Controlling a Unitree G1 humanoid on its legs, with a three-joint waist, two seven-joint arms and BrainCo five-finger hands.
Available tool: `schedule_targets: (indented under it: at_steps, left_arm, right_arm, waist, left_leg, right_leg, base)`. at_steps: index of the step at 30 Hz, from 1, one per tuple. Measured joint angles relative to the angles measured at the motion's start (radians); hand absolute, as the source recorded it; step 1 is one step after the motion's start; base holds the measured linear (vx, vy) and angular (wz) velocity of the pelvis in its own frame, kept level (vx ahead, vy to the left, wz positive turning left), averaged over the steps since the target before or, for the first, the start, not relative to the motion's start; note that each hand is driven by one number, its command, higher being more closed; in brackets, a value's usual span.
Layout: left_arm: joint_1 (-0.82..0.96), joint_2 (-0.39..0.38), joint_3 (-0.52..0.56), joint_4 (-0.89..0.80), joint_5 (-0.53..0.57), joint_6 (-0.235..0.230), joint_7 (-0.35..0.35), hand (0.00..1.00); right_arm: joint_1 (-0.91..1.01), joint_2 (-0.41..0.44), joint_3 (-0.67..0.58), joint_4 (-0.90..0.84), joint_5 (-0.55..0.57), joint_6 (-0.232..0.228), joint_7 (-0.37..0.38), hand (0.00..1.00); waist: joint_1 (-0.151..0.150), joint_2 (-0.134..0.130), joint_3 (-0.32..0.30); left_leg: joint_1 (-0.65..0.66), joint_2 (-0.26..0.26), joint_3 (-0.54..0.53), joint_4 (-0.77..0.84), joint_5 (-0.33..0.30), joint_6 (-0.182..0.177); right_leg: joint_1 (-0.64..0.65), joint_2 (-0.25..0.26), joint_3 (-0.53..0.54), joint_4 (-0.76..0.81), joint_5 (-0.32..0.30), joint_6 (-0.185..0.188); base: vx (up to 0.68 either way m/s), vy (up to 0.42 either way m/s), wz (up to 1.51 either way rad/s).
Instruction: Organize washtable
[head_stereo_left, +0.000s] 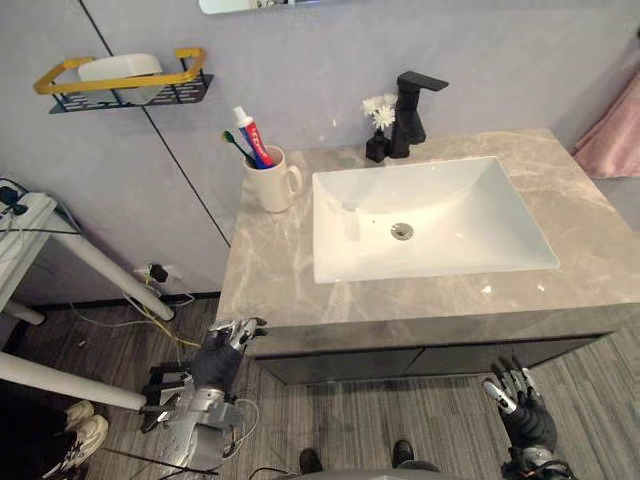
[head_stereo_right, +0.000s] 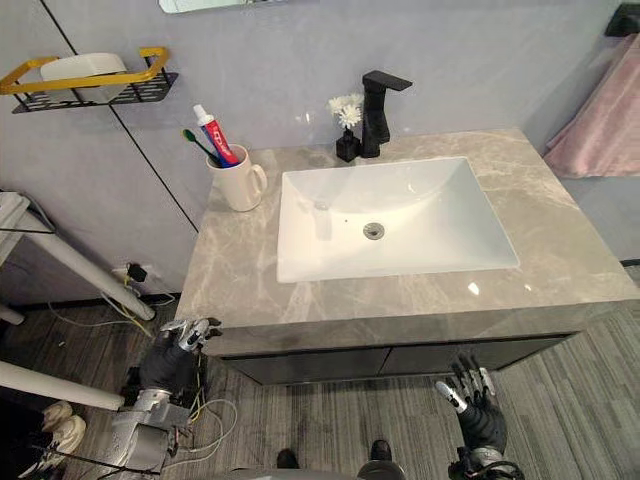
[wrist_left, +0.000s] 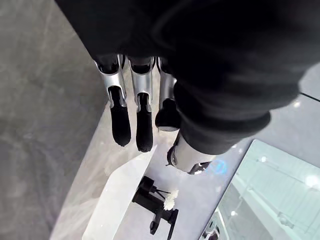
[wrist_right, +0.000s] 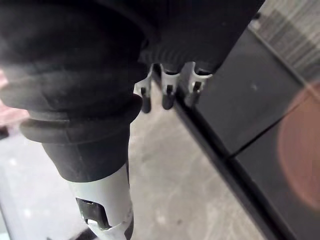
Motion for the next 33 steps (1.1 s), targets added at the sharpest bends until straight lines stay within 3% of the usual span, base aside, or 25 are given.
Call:
schedule_targets:
  at_steps: [9, 13, 16, 24, 33]
  left_arm:
    - [-0.045, -0.027, -0.046, 0.214, 0.025, -0.03, -0.015, 0.0]
    - [-0.081, -0.025, -0.118, 0.496, 0.094, -0.003, 0.008, 0.0]
    - [-0.079, -0.025, -0.127, 0.582, 0.145, -0.003, 0.018, 0.0]
    - [-0.088, -0.022, -0.109, 0.799, 0.262, -0.049, 0.076, 0.0]
    - [-0.166, -0.016, 0.006, 1.047, 0.347, -0.096, 0.164, 0.0]
  right_arm:
    - [-0.004, 0.008, 0.024, 0.104, -0.066, -0.008, -0.008, 0.0]
    - [-0.038, -0.01, 0.088, 0.245, -0.157, -0.027, -0.032, 0.0]
    - [-0.053, -0.011, 0.091, 0.299, -0.183, -0.031, -0.047, 0.0]
    - [-0.068, -0.016, 0.095, 0.442, -0.235, -0.073, -0.079, 0.0]
    - [-0.125, -0.02, 0.088, 0.694, -0.281, -0.106, -0.135, 0.0]
  waist:
    - [0.003, -0.009, -0.01]
    - [0.002, -0.012, -0.015]
    - [0.005, -0.018, -0.018]
    - [0.025, -0.032, -0.02]
    - [0.034, -0.03, -0.022]
  left_leg:
    - [0.011, 0.0, 0.019, 0.003, -0.006, -0.008]
    - [0.011, 0.003, 0.018, 0.005, -0.006, -0.008]
    - [0.011, 0.002, 0.017, 0.005, -0.006, -0.008]
    - [0.024, 0.0, -0.009, 0.005, -0.005, -0.008]
    - [0.031, 0.0, -0.04, 0.0, -0.006, -0.008]
  right_leg:
    - [-0.001, 0.001, 0.021, 0.001, 0.0, 0.0]
    - [0.0, 0.003, 0.022, 0.001, 0.0, 0.0]
    - [0.001, 0.002, 0.02, 0.001, 0.0, 0.0]
    - [0.026, 0.0, -0.006, 0.002, -0.007, 0.0]
    - [0.042, -0.002, -0.036, 0.019, -0.029, 0.002]
  base:
    - [-0.01, -0.01, -0.07]
    - [0.0, 0.0, 0.0]
    - [0.0, 0.0, 0.0]
    - [-0.01, -0.015, 0.09]
    - [-0.01, -0.014, 0.1]
